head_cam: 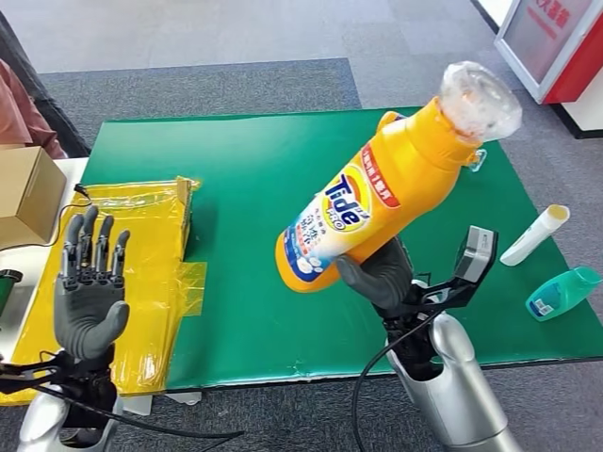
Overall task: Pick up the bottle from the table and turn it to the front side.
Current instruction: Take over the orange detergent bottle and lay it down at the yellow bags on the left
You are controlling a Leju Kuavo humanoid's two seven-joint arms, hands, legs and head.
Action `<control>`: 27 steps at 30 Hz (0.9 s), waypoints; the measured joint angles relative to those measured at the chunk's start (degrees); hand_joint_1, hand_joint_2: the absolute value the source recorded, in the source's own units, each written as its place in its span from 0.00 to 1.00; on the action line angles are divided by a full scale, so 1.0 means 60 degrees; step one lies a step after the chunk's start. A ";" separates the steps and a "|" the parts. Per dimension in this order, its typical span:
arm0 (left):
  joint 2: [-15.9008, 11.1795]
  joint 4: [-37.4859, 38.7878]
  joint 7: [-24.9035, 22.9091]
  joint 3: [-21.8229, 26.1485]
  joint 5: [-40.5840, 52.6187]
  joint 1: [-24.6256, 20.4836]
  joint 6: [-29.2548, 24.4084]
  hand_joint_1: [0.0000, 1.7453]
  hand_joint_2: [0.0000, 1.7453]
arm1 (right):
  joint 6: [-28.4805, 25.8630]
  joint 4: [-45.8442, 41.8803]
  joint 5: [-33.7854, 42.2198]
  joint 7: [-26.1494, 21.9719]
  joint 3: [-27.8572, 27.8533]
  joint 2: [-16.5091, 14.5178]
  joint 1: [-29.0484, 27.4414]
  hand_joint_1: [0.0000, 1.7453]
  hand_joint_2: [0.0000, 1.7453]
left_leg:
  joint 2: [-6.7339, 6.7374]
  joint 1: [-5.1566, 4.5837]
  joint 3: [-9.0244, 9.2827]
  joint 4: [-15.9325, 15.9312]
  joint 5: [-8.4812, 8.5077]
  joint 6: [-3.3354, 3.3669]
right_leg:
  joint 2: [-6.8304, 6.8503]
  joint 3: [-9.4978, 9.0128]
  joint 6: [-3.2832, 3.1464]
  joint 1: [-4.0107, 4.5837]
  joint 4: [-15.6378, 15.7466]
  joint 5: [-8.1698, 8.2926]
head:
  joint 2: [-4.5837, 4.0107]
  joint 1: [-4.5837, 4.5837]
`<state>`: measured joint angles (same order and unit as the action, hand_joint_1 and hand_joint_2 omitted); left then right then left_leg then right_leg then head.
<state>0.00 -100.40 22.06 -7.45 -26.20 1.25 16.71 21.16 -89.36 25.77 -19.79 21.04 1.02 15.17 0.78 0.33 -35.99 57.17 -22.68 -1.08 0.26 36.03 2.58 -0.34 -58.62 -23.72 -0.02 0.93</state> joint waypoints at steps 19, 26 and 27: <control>-0.0056 0.1490 -0.1539 -0.3440 -0.1839 -0.2955 0.0087 0.00 1.00 | -0.2260 0.2048 -0.3174 -0.0945 0.0392 -0.0825 0.0825 1.00 1.00 | 0.0000 -0.0004 -0.0006 0.0001 0.0012 0.0002 | 0.0000 0.0005 0.0005 -0.0001 -0.0002 0.0015 | 0.0000 0.0000; -0.0038 0.1704 -0.1606 -0.3764 -0.2014 -0.3230 0.0135 0.00 1.00 | -0.2428 0.2856 -0.3628 -0.1010 0.0643 -0.0996 0.0973 1.00 1.00 | 0.0000 -0.0004 -0.0006 0.0001 0.0011 0.0002 | 0.0000 0.0006 0.0006 -0.0002 -0.0002 0.0015 | 0.0000 0.0001; -0.0029 0.1734 -0.1603 -0.3773 -0.1994 -0.3238 0.0092 0.00 1.00 | -0.2447 0.2948 -0.3660 -0.1031 0.0669 -0.1020 0.0980 1.00 1.00 | 0.0000 -0.0004 -0.0006 0.0001 0.0011 0.0002 | -0.0001 0.0007 0.0006 -0.0002 -0.0002 0.0015 | 0.0000 0.0000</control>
<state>-0.18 -90.00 12.44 -30.09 -38.17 -18.18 17.26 6.48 -71.67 3.81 -25.98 25.05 -5.10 21.04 0.78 0.30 -36.03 57.18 -22.61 -1.07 0.26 36.07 2.61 -0.35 -58.63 -23.63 -0.02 0.93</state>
